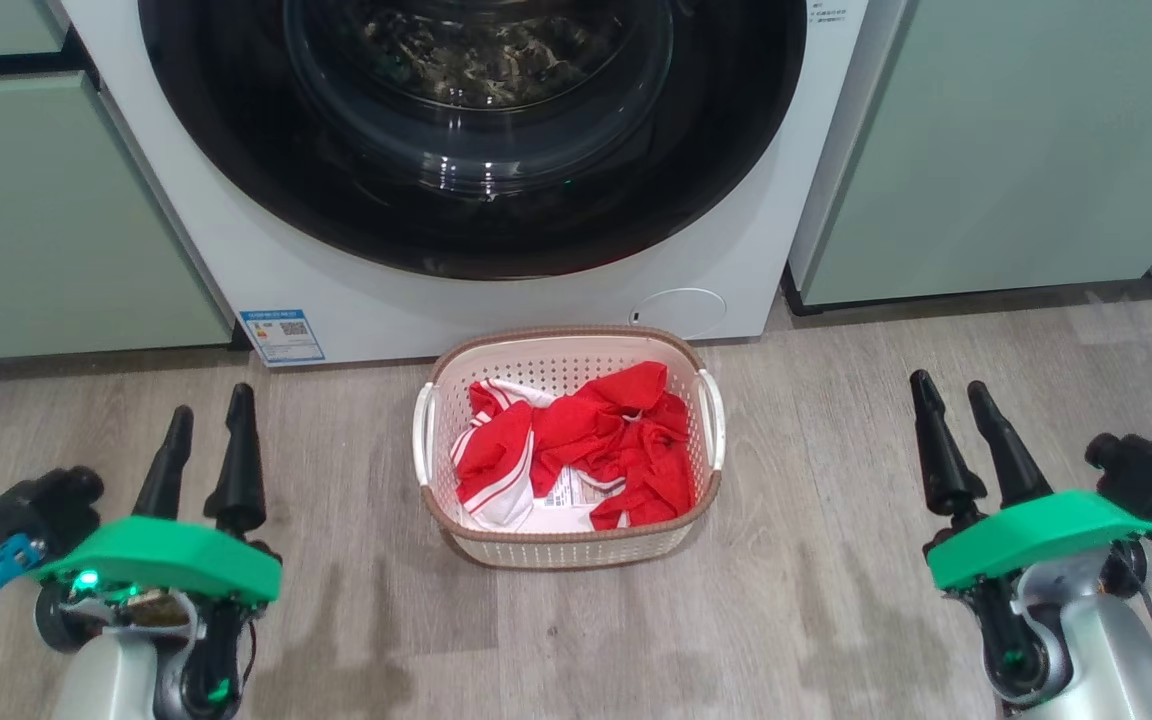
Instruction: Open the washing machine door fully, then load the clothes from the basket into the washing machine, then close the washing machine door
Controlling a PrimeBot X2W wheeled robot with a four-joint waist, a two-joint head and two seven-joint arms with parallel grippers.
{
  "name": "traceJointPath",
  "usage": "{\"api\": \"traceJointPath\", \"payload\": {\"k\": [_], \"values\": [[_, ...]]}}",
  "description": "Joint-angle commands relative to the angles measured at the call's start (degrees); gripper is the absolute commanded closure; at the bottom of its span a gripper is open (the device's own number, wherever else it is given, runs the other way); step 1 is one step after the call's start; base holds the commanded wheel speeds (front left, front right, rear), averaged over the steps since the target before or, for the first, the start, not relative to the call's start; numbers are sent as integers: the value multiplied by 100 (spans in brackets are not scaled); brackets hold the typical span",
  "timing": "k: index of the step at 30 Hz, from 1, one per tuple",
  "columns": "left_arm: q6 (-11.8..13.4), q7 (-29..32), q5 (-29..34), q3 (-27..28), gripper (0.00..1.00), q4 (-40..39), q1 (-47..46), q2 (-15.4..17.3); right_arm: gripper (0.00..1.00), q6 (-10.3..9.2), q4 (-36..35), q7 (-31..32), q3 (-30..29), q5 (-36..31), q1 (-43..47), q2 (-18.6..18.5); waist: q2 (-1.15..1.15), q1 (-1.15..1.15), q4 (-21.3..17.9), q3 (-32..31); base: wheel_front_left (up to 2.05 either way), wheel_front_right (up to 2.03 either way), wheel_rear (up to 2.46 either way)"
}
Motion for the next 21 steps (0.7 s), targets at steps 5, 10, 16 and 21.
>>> {"api": "traceJointPath", "payload": {"k": [5,10,16,21], "values": [[95,-133,421,73,0,-272,-147,172,0,0,-130,-169,106,-469,-204,24,0,0,-7,5,0,0,0],[159,-217,727,21,0,-322,-111,180,0,0,-108,-267,128,-821,-228,44,0,0,-9,17,0,0,0],[206,-317,1095,-26,0,-366,-88,192,0,0,-124,-377,158,-1243,-245,59,0,0,-10,41,0,0,0],[242,-401,1410,-60,0,-380,-58,182,0,0,-101,-465,215,-1588,-248,66,0,0,-9,47,0,0,0]]}}
